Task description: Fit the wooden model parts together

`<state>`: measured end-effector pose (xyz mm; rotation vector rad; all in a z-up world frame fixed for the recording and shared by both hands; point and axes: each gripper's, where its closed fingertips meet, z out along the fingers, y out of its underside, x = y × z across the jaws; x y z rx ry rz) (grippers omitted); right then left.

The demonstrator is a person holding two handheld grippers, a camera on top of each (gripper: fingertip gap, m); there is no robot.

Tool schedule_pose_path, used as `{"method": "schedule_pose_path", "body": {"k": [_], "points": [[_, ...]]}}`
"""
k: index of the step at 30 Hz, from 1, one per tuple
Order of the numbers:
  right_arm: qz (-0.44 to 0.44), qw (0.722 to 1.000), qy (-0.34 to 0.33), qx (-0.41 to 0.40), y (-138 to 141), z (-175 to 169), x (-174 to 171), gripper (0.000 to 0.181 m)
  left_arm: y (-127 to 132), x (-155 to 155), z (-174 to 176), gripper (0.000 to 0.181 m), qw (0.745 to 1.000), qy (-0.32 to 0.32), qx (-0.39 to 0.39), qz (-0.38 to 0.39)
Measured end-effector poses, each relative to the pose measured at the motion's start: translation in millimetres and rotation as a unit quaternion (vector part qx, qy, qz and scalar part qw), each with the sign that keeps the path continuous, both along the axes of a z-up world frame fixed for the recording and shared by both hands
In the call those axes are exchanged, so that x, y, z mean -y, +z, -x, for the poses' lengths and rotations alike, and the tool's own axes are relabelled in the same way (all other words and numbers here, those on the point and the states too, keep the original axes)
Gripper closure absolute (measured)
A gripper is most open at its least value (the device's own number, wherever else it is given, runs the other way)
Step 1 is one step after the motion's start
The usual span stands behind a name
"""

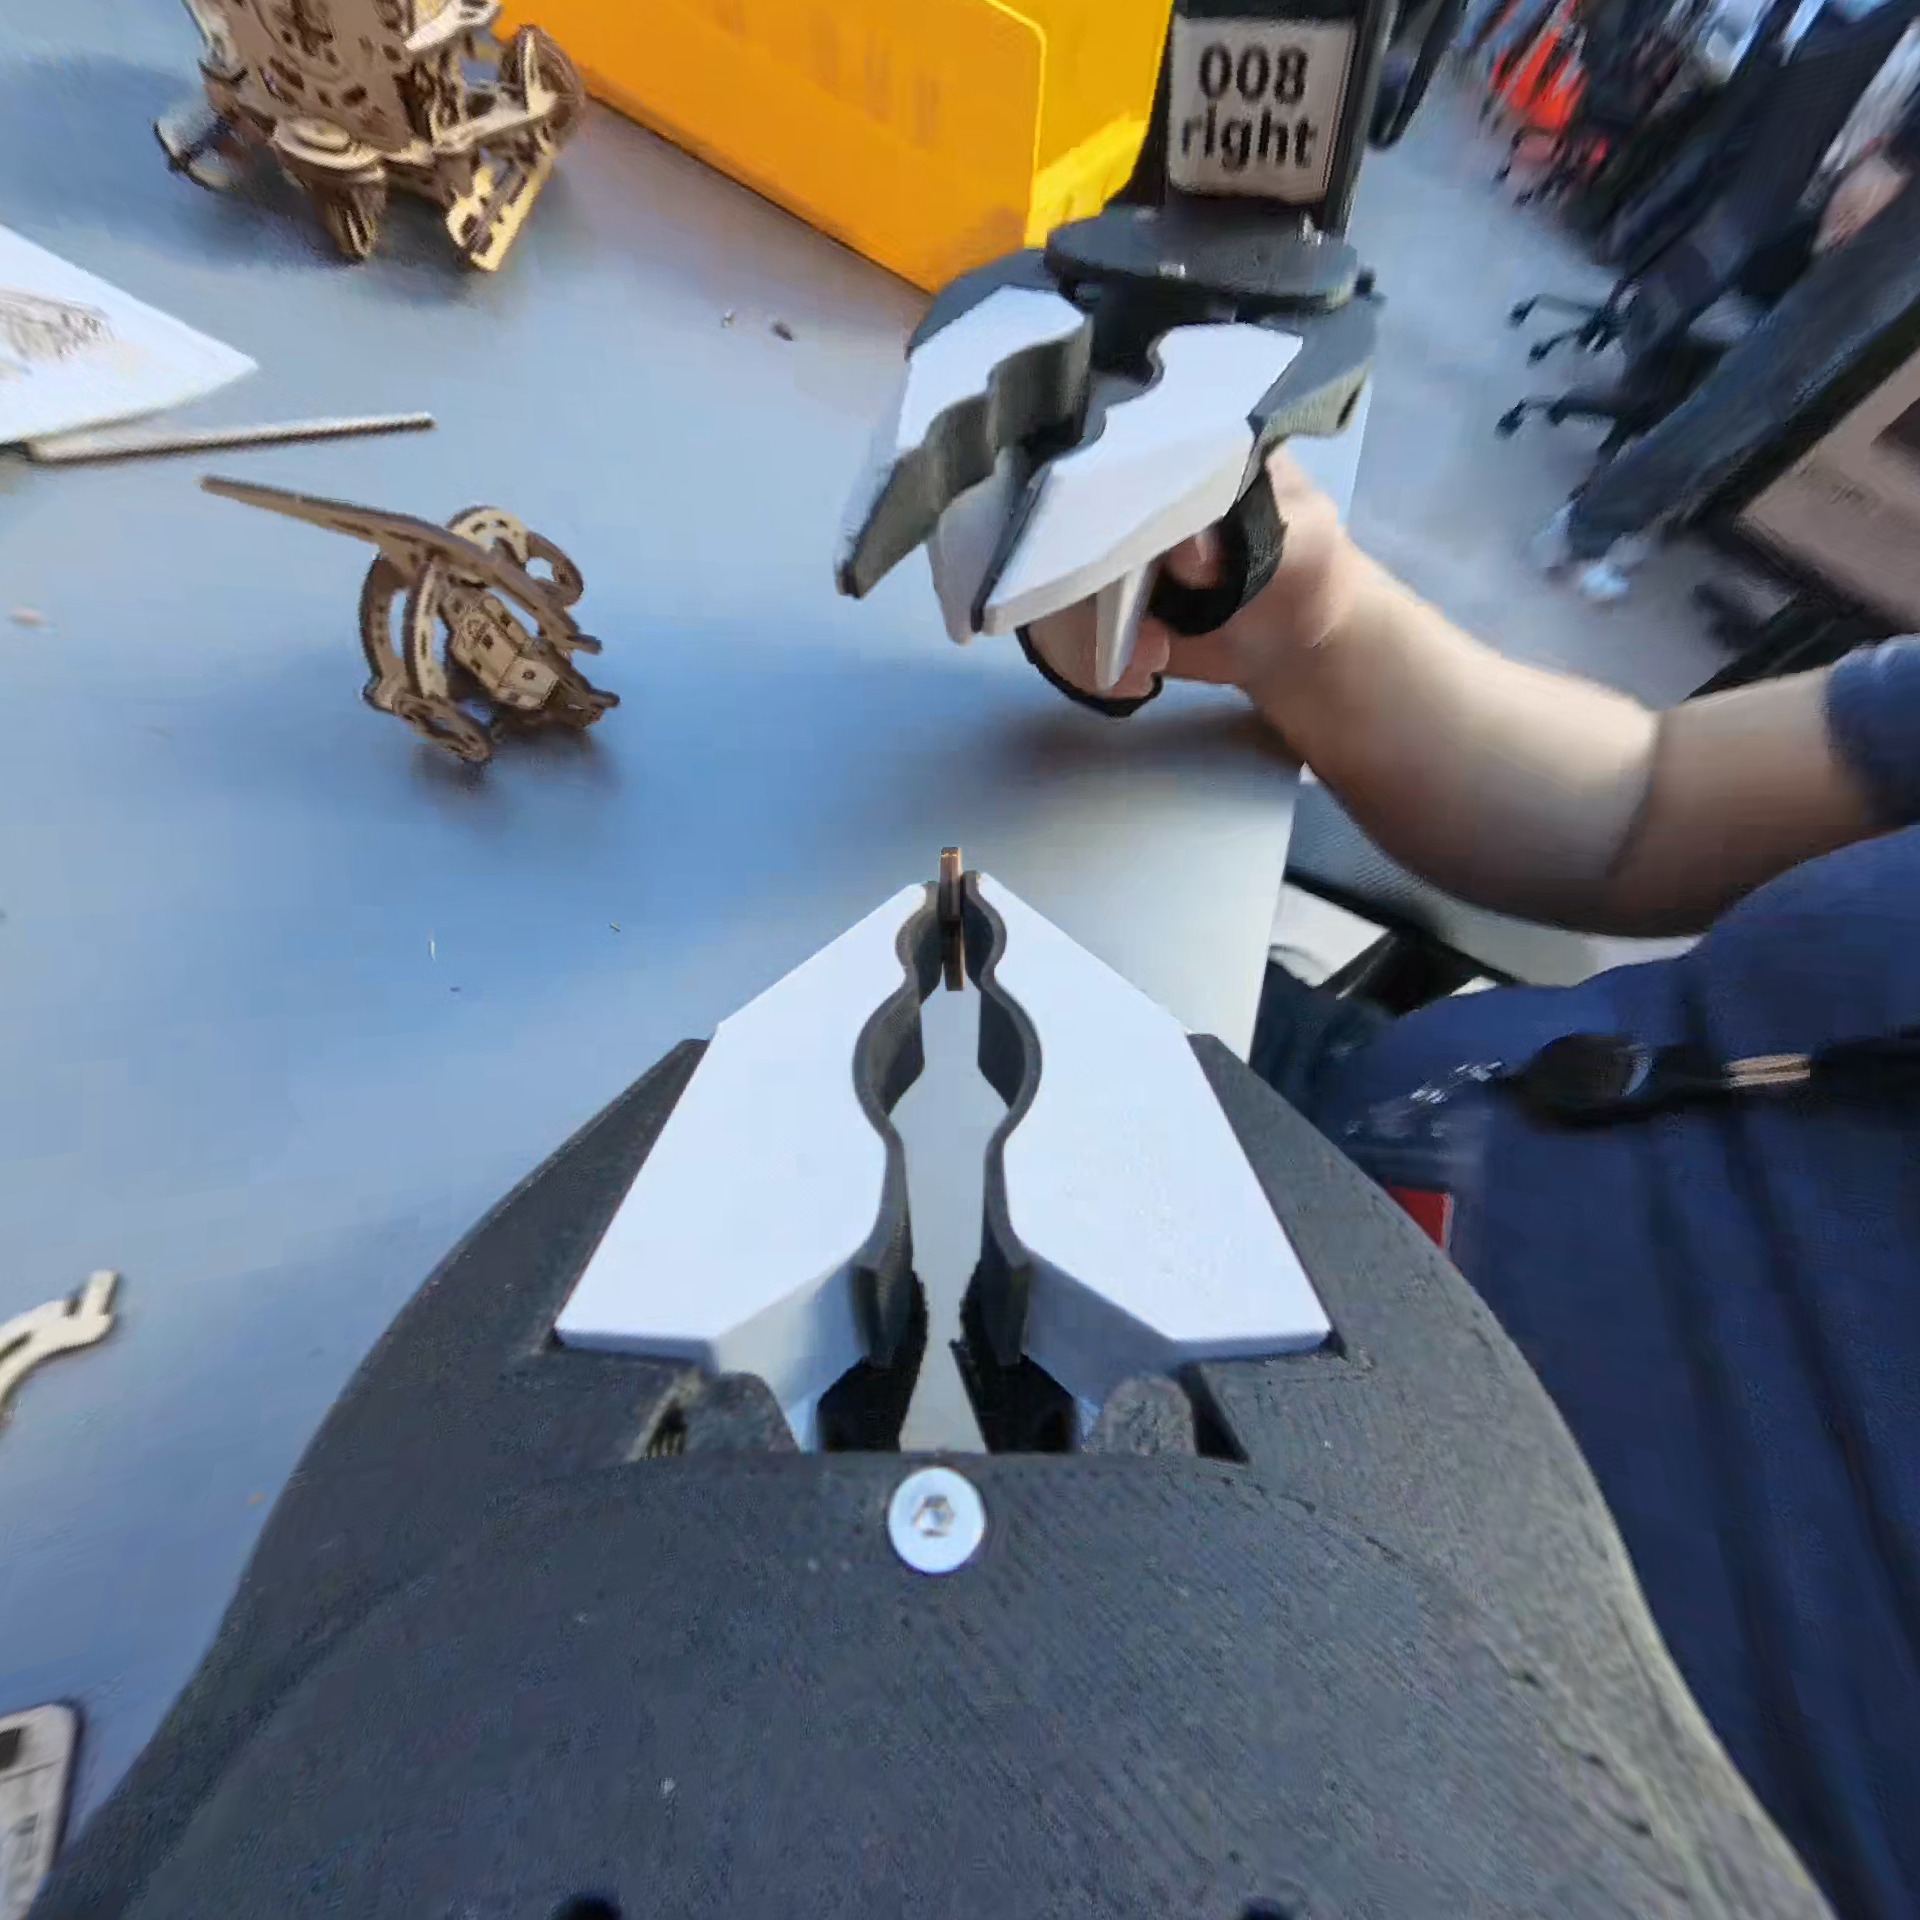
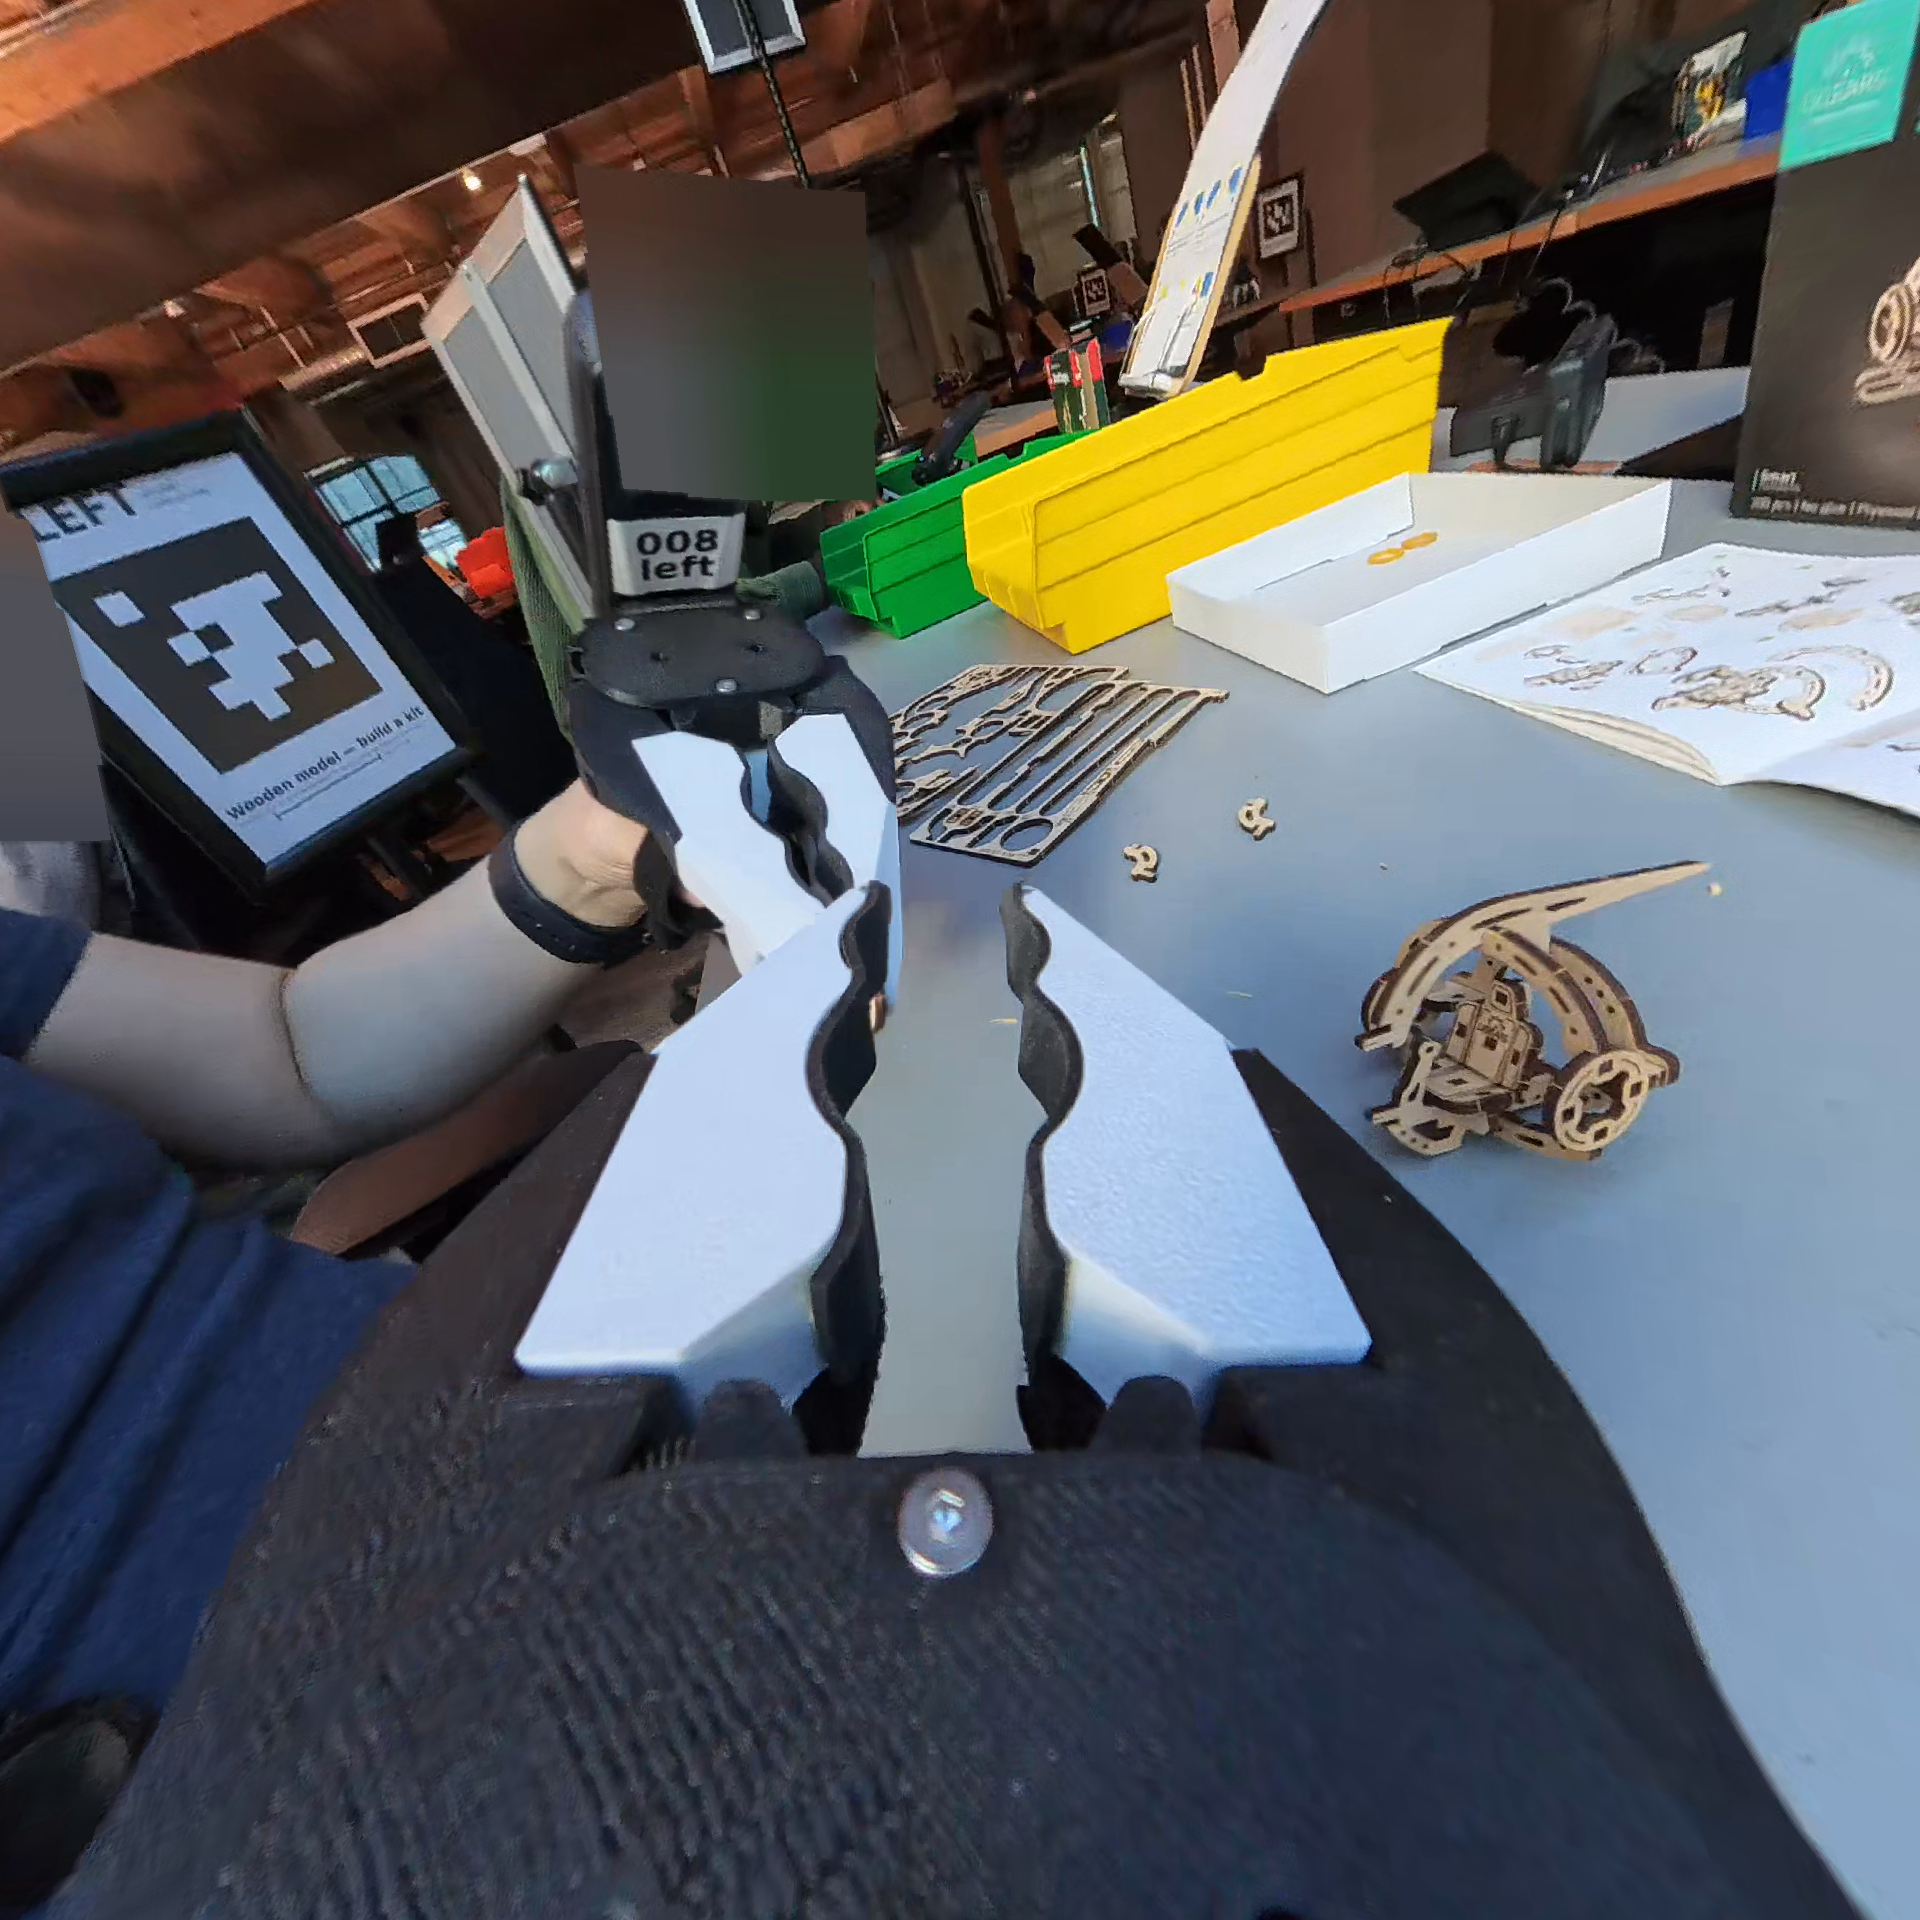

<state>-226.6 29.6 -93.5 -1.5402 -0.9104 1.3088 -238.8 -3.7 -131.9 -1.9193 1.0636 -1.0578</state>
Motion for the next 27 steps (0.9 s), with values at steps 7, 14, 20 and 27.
{"method": "schedule_pose_path", "body": {"k": [7, 14, 20, 27], "points": [[0.143, 0.984, 0.106, -0.023, -13, 20, 25, 0.157, 19, -6, 6, 0.180, 0.980, 0.015, 0.146, 0.137], [0.148, 0.984, 0.095, 0.015, -28, 29, 25, 0.159, 22, -12, 2, 0.180, 0.957, 0.017, 0.208, 0.202], [0.207, 0.973, 0.101, -0.020, -23, 24, 22, 0.181, 26, -20, 2, 0.170, 0.950, 0.030, 0.235, 0.203], [0.257, 0.959, 0.102, -0.064, -18, 17, 17, 0.181, 24, -18, 14, 0.164, 0.952, 0.040, 0.242, 0.180]]}}
